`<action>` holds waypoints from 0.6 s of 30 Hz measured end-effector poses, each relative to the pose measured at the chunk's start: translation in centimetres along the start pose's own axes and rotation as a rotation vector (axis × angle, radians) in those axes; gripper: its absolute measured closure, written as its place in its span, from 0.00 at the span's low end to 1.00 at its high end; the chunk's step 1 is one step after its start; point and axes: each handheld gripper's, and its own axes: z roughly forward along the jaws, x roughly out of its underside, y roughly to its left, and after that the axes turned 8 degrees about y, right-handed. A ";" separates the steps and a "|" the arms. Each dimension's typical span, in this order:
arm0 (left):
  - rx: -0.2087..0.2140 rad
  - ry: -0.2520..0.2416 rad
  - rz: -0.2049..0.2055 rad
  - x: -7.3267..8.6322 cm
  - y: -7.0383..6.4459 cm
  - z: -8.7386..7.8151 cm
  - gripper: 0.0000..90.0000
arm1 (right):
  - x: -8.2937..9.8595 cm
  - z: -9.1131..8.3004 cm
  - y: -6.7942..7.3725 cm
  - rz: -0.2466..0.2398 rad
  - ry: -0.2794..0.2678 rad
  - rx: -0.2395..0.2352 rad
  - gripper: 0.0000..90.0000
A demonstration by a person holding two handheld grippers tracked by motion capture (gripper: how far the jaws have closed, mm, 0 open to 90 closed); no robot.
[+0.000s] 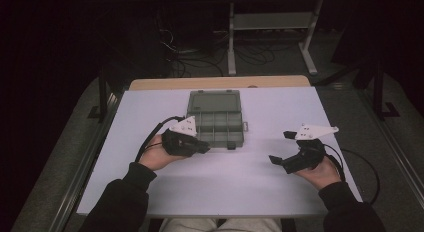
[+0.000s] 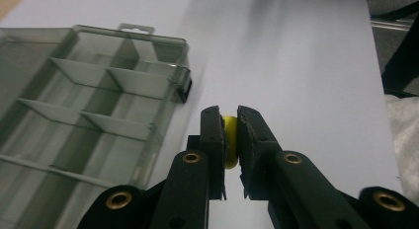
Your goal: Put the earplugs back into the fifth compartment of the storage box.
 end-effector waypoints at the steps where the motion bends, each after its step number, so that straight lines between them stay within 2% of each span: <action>1: -0.001 -0.011 -0.007 0.0 0.2 -0.3 0.91 | 0.0 0.0 0.0 0.000 0.000 0.000 0.00; 13: -0.061 -0.042 -0.075 0.3 2.8 -3.0 0.91 | 0.0 0.0 0.0 0.001 -0.002 0.001 0.00; 18: -0.088 -0.023 -0.113 0.4 4.2 -3.4 0.91 | 0.0 0.1 0.0 -0.001 0.002 0.000 0.00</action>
